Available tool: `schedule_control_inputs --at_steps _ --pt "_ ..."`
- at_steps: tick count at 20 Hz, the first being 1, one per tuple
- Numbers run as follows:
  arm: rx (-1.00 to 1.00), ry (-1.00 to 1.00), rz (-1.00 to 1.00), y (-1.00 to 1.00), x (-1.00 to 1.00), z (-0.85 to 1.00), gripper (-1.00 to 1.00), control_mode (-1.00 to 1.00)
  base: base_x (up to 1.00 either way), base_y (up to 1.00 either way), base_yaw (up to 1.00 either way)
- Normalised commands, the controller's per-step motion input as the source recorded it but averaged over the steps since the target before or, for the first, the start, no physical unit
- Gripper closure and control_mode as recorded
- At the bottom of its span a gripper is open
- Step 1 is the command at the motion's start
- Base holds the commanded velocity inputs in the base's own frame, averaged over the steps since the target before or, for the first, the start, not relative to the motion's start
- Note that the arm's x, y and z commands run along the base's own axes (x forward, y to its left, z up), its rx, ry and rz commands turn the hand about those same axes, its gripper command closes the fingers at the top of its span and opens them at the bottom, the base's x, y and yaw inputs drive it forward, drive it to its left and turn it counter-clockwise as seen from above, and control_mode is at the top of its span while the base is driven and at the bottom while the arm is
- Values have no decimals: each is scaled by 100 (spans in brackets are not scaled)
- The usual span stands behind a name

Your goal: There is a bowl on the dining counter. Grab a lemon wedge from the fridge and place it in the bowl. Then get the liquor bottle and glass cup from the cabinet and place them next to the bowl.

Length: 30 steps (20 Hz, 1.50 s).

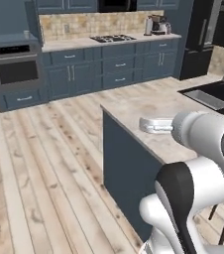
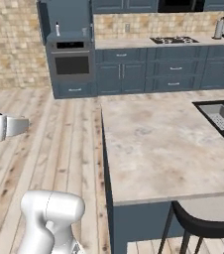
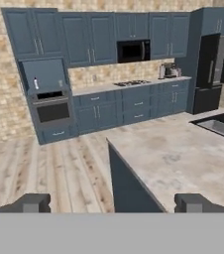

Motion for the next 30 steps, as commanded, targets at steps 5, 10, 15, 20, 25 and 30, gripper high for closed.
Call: schedule_control_inputs --at_steps 5,10,15,20,25,30 --pt "0 0 0 0 0 0 -100 100 19 100 -17" --pt "0 0 0 0 0 0 -100 100 -10 100 0" --pt "0 0 0 0 0 0 -100 100 54 100 -4" --pt "0 0 0 0 0 0 -100 100 98 92 -5" --pt "0 0 0 0 0 0 -100 100 100 75 0" --pt "0 0 0 0 0 0 -100 100 100 58 0"
